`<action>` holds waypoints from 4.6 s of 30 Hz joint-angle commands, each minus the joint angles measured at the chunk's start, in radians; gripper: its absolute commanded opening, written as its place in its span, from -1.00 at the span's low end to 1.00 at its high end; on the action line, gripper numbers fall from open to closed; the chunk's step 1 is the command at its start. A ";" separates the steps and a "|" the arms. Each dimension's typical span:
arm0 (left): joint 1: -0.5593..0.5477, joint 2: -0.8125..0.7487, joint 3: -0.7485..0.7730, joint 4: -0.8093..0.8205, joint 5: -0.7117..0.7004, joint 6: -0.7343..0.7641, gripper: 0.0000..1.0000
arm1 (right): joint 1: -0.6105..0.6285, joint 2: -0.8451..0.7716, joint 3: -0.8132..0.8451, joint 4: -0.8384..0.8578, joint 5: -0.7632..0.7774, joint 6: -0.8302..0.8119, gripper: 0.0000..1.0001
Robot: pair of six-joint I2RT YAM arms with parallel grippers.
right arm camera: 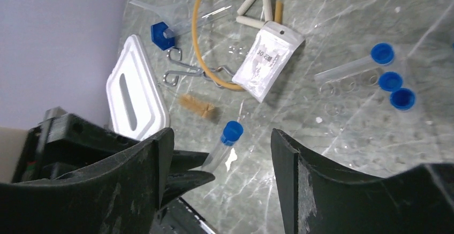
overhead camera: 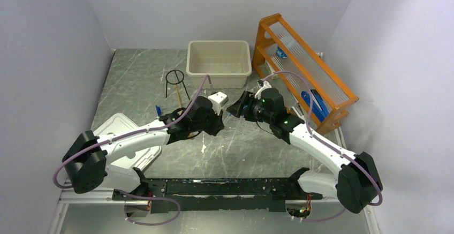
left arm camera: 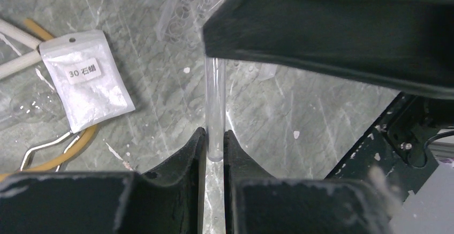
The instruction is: Organize the chemistry lab equipment
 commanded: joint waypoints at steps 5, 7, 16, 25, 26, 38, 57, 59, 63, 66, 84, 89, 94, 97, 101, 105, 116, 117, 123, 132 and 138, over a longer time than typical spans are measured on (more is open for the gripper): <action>-0.003 -0.040 -0.013 0.059 0.033 0.019 -0.79 | -0.011 0.110 0.028 0.065 -0.124 0.157 0.22; -0.004 -0.039 -0.017 0.061 0.034 0.020 -0.79 | -0.010 0.119 0.019 0.096 -0.140 0.175 0.10; -0.004 -0.029 -0.014 0.041 0.009 0.024 -0.78 | -0.023 0.114 0.000 0.130 -0.140 0.192 -0.21; -0.003 -0.025 -0.008 0.027 -0.022 0.023 -0.77 | -0.035 0.112 -0.003 0.111 -0.143 0.178 -0.46; -0.003 -0.025 -0.008 0.026 -0.023 0.022 -0.77 | -0.035 0.111 -0.005 0.116 -0.148 0.176 -0.51; -0.003 -0.119 -0.019 0.017 -0.134 -0.017 0.21 | -0.035 0.029 0.033 -0.008 0.053 0.000 -0.69; -0.003 -0.256 0.089 -0.116 -0.341 0.064 0.34 | 0.244 -0.072 -0.059 0.043 0.911 -0.435 -0.74; -0.003 -0.256 0.076 -0.104 -0.329 0.065 0.34 | 0.254 -0.079 -0.115 0.148 0.934 -0.479 -0.77; -0.004 -0.243 0.075 -0.100 -0.308 0.060 0.33 | 0.254 -0.092 -0.192 0.282 0.909 -0.516 -0.77; -0.004 -0.233 0.075 -0.101 -0.307 0.059 0.33 | 0.254 -0.077 -0.228 0.336 0.905 -0.512 -0.77; -0.003 -0.225 0.069 -0.097 -0.297 0.056 0.33 | 0.251 0.042 -0.283 0.513 0.934 -0.492 -0.78; -0.003 -0.222 0.065 -0.096 -0.294 0.055 0.33 | 0.249 0.062 -0.286 0.509 0.963 -0.491 -0.78; -0.004 -0.218 0.065 -0.095 -0.294 0.053 0.32 | 0.247 0.085 -0.296 0.529 0.963 -0.488 -0.78; -0.004 -0.215 0.065 -0.096 -0.295 0.054 0.32 | 0.245 0.104 -0.299 0.539 0.953 -0.481 -0.78; -0.003 -0.210 0.063 -0.093 -0.297 0.052 0.33 | 0.241 0.122 -0.305 0.566 0.937 -0.476 -0.78; -0.002 -0.198 0.073 -0.091 -0.287 0.053 0.32 | 0.236 0.145 -0.307 0.587 0.938 -0.479 -0.78; -0.002 -0.195 0.073 -0.085 -0.299 0.058 0.33 | 0.234 0.172 -0.316 0.598 0.967 -0.472 -0.67; -0.002 -0.194 0.073 -0.085 -0.299 0.058 0.33 | 0.234 0.175 -0.317 0.599 0.967 -0.472 -0.66; -0.002 -0.192 0.073 -0.088 -0.300 0.059 0.33 | 0.234 0.183 -0.315 0.599 0.957 -0.458 -0.59; -0.002 -0.197 0.068 -0.089 -0.304 0.058 0.33 | 0.234 0.113 -0.269 0.452 0.959 -0.396 -0.28; -0.002 -0.204 0.068 -0.088 -0.306 0.055 0.33 | 0.229 0.001 -0.203 0.268 0.954 -0.331 -0.17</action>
